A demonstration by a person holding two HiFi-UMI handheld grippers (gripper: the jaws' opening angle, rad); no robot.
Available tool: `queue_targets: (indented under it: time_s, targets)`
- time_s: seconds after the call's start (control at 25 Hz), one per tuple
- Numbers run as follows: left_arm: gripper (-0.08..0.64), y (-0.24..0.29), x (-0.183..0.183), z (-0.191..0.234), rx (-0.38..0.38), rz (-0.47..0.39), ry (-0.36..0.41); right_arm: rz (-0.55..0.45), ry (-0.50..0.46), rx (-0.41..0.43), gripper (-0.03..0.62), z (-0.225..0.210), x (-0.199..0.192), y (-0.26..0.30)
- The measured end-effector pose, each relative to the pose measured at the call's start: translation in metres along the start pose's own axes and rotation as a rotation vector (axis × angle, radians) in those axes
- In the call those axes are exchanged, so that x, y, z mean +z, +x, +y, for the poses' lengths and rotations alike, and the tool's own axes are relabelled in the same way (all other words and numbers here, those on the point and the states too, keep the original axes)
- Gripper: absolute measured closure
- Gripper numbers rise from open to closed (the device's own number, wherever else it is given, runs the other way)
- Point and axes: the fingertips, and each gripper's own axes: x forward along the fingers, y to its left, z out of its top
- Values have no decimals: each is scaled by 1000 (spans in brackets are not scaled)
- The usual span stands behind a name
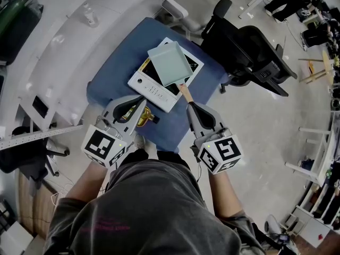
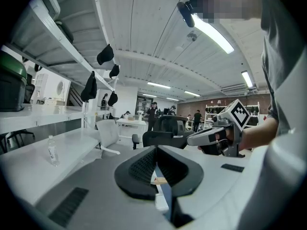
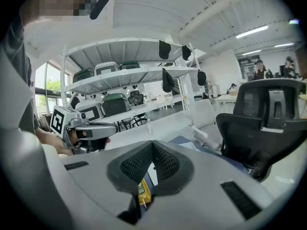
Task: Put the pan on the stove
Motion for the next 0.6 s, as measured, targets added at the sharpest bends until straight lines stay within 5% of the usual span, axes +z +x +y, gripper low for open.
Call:
queue_targets:
  time_s: [0.6]
  targets:
    - [549, 9, -4, -2, 15, 4, -8, 18, -2, 5, 589, -14, -4, 2]
